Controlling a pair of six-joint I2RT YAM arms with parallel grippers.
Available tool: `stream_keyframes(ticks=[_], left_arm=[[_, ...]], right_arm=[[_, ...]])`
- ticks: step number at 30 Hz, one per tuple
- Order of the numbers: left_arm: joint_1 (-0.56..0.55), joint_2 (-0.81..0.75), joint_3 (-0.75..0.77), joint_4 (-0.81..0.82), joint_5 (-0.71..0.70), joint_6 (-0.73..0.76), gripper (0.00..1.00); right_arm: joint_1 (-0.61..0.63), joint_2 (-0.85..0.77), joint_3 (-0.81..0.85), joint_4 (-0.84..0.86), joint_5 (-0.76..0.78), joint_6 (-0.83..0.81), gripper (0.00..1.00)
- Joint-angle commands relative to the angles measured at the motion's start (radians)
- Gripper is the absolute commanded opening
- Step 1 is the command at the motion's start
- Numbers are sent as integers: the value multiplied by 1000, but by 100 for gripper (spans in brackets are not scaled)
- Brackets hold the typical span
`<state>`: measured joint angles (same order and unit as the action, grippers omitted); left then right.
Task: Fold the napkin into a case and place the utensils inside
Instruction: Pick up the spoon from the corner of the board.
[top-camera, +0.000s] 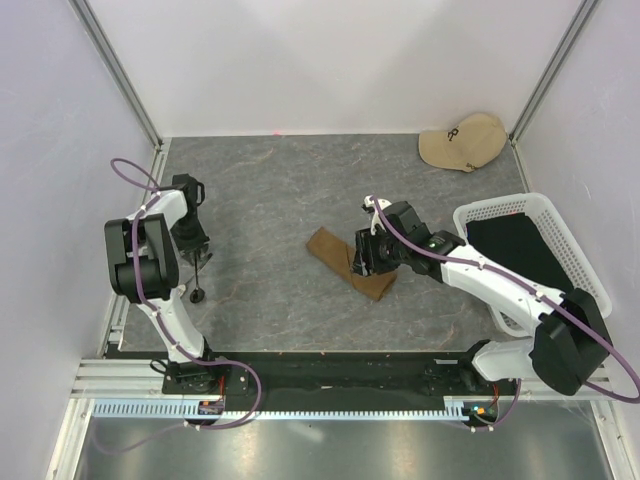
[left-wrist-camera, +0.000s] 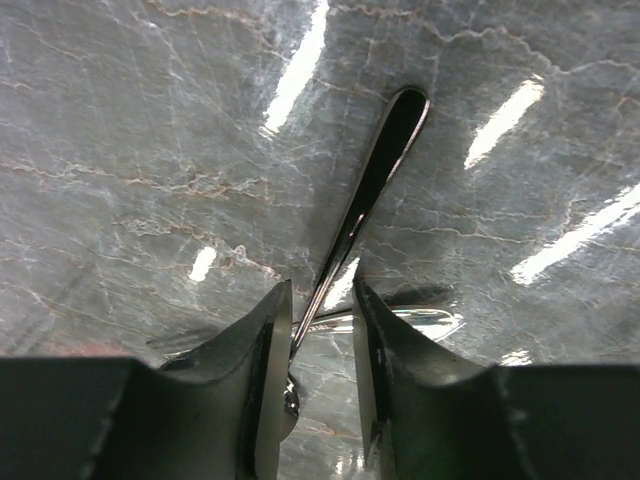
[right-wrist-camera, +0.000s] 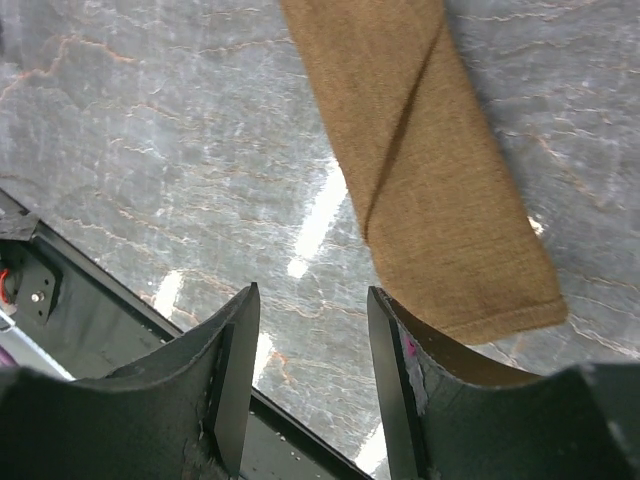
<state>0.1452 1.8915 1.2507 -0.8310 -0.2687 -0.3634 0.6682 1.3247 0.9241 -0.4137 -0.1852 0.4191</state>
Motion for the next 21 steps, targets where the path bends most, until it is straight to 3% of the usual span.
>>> stream_keyframes(ticks=[1, 4, 9, 15, 21], left_arm=[[13, 40, -40, 67, 28, 20, 20], [13, 12, -42, 89, 65, 17, 9], [13, -119, -66, 82, 95, -3, 2], [11, -354, -114, 50, 189, -84, 2], [-16, -511, -165, 44, 305, -189, 2]], right_arm=[[-13, -21, 35, -36, 23, -9, 54], [-13, -19, 33, -36, 20, -5, 55], [-13, -16, 27, -39, 33, -9, 55], [-15, 45, 48, -34, -22, -20, 56], [39, 137, 119, 10, -103, 12, 66]])
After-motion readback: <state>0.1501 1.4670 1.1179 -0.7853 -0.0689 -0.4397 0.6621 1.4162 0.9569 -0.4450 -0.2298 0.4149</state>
